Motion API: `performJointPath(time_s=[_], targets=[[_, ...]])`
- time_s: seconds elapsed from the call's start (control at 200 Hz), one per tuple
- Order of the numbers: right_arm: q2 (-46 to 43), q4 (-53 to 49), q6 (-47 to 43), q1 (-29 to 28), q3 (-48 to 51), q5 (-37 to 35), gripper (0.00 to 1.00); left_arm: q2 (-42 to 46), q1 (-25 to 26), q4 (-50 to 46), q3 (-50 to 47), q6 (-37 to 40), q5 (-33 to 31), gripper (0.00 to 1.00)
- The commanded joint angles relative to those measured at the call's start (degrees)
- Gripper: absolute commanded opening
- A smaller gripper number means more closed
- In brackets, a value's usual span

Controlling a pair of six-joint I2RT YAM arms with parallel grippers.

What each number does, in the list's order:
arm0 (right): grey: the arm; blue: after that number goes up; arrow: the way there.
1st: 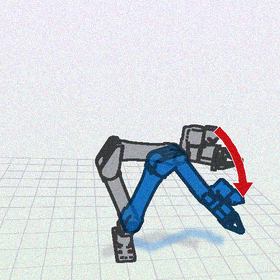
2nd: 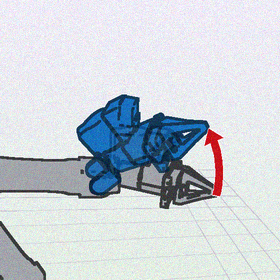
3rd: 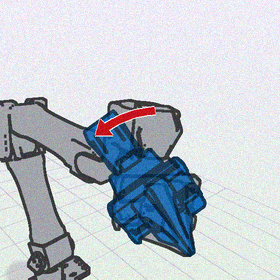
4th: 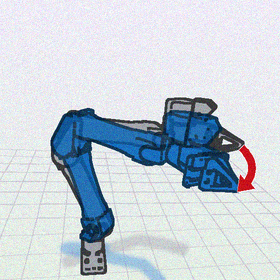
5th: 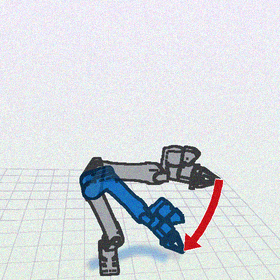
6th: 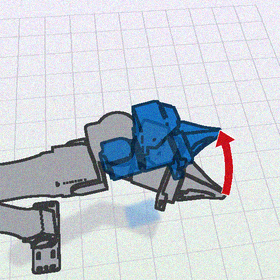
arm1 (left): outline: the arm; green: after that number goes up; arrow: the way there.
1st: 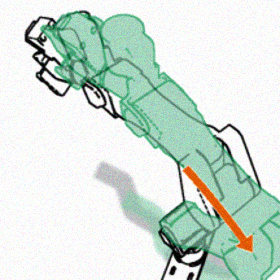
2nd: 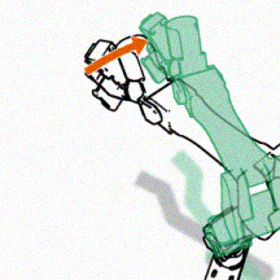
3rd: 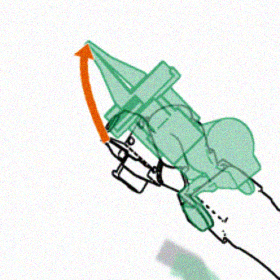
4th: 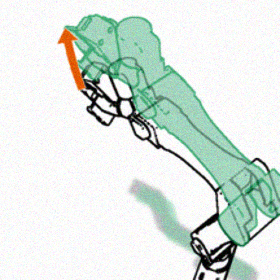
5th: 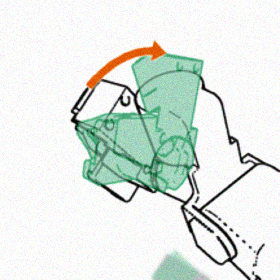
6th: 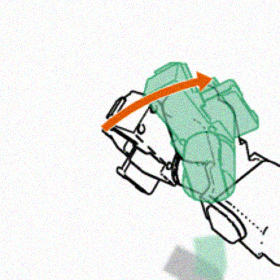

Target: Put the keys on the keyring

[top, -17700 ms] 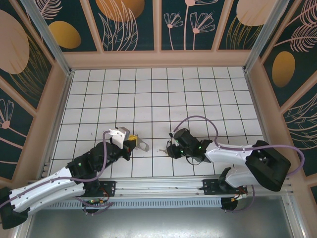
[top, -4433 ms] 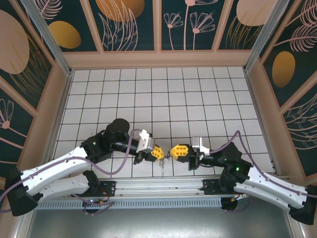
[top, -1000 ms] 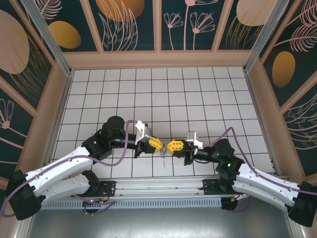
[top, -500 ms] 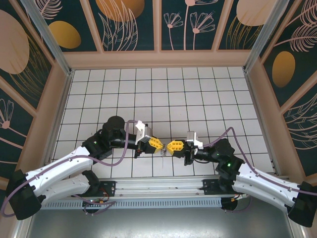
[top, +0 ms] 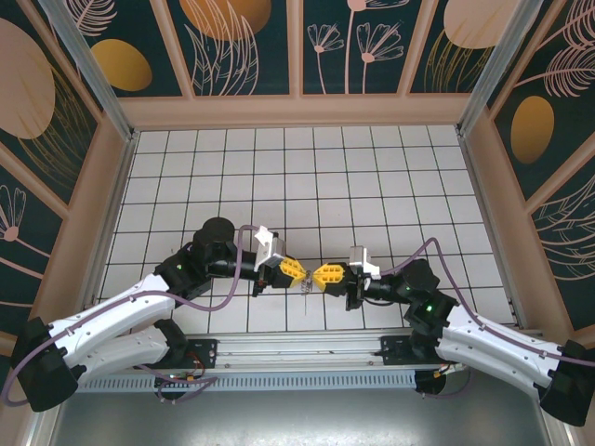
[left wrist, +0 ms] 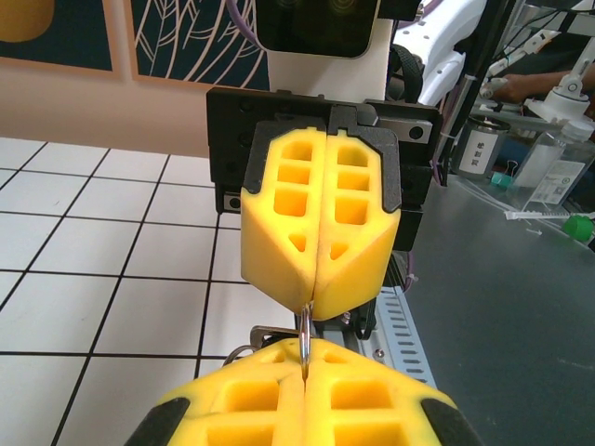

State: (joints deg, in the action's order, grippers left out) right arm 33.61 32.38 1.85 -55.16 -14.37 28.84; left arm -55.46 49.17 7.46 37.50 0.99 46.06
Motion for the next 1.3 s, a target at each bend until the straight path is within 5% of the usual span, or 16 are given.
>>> performJointPath(time_s=[0.0,1.296], targets=[[-0.1,2.8,-0.2,0.2,-2.0,2.7,0.0,-0.5,-0.3,1.2,0.5,0.5,0.4,0.0],[1.3,7.6,1.5,1.7,-1.7,6.8,0.0,-1.0,-0.3,1.8,0.7,0.3,1.5,0.0]])
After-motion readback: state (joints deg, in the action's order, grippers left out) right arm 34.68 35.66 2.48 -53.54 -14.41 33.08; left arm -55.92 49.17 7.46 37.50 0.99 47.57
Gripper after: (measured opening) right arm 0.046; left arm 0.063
